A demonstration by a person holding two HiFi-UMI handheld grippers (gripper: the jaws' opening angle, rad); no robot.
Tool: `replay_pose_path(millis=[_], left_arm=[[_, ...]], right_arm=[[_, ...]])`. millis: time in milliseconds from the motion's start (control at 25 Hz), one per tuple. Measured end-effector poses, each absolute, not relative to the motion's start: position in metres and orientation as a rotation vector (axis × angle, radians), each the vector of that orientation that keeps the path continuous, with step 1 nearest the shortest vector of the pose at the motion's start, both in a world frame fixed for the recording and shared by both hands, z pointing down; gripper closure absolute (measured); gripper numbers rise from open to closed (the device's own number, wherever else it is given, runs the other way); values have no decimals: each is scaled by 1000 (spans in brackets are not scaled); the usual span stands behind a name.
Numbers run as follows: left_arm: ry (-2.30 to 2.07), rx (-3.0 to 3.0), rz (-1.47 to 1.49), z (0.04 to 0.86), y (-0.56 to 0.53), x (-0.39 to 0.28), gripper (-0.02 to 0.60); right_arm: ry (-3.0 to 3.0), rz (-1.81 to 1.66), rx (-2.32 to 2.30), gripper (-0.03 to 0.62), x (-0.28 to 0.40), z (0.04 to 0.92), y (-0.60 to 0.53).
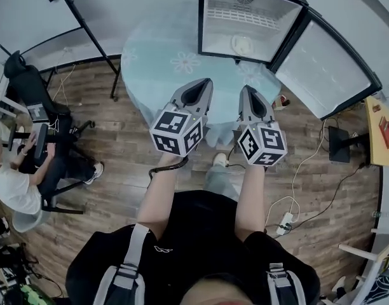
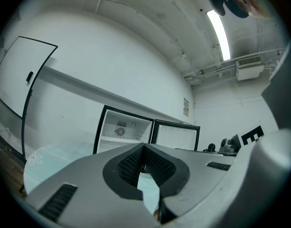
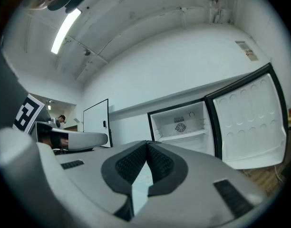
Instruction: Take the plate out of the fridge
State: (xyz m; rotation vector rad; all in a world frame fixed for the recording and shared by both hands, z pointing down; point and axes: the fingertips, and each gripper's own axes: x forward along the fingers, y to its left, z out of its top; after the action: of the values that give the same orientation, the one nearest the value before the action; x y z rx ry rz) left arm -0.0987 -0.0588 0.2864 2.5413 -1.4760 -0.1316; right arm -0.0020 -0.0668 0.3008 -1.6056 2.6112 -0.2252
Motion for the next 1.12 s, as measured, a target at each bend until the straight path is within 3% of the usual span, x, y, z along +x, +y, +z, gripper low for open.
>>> replay_pose_path(millis=[720, 1120], left_arm=[[-1480, 2443, -74, 313, -250, -33, 581], [-1529, 2345, -84, 331, -281, -29, 581]], right_arm=[[2658, -358, -1534, 594, 55, 321, -275], [2705, -414, -1463, 594, 65, 328, -313]])
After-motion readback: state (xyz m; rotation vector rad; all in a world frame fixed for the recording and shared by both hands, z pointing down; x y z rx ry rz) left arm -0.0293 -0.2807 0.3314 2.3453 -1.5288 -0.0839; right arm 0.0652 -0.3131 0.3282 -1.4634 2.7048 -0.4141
